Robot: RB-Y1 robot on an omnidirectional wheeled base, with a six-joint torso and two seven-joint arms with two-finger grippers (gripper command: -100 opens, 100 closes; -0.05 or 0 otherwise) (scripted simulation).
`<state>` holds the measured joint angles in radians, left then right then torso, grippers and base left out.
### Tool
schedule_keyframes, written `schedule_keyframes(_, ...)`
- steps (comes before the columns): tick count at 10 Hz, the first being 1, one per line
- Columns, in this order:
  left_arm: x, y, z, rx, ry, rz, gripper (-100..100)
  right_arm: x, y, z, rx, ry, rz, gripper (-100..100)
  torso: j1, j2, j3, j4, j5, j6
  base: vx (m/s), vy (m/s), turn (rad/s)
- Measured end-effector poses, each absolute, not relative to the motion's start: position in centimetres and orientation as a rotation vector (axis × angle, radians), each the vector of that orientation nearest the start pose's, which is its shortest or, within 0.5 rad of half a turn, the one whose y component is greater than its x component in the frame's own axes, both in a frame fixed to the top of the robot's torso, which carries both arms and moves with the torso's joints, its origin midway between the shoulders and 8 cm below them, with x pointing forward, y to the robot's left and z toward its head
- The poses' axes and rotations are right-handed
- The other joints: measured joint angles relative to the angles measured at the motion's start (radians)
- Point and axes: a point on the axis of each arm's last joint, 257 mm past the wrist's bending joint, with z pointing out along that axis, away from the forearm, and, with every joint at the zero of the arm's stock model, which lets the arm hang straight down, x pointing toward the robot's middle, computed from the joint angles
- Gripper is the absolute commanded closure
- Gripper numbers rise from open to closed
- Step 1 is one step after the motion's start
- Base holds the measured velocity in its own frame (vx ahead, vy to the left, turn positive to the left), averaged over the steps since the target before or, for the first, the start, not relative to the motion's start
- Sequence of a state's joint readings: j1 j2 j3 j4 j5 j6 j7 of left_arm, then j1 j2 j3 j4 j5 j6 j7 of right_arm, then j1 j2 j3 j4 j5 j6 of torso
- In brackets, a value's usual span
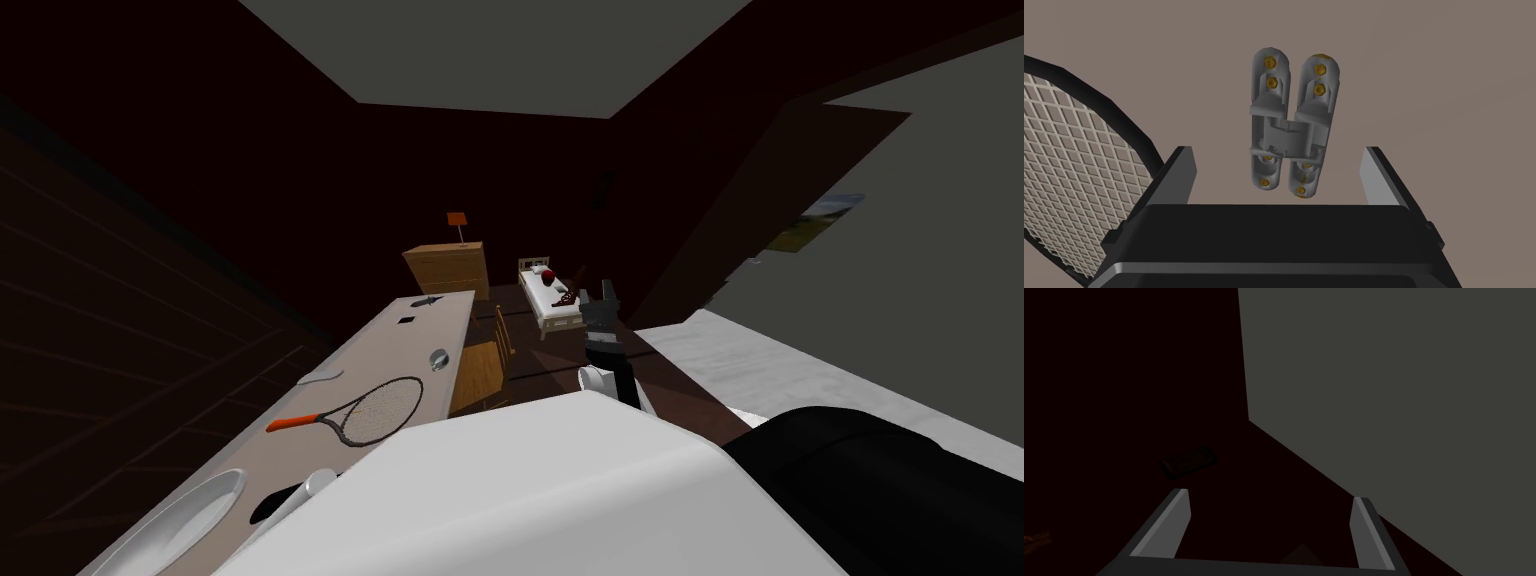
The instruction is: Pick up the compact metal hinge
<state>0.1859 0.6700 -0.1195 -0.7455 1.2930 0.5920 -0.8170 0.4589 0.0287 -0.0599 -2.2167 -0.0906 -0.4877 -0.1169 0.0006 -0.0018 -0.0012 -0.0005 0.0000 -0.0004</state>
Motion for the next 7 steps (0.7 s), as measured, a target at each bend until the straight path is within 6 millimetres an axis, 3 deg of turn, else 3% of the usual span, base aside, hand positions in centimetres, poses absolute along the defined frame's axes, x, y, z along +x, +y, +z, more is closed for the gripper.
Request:
schedule_keyframes(1,14.7,51.4,-58.8,-2.17,2.042,-0.236,-100,35.5,-31.2,0.8,0.802,0.51,1.411,0,-0.001,0.001,0.001,0.0,0.0,0.0,-0.013,0.036,-0.036)
schedule_keyframes(6,15.5,48.3,-60.9,-2.182,2.027,-0.235,-100,35.5,-31.2,0.8,0.802,0.51,1.411,0,0.003,0.003,0.002,0.001,0.001,0.0,-0.019,0.063,-0.032)
schedule_keyframes(7,15.5,48.1,-60.9,-2.187,2.024,-0.239,100,35.5,-31.2,0.8,0.802,0.51,1.411,0,0.004,0.002,0.001,0.0,0.001,0.0,0.0,0.0,0.0)
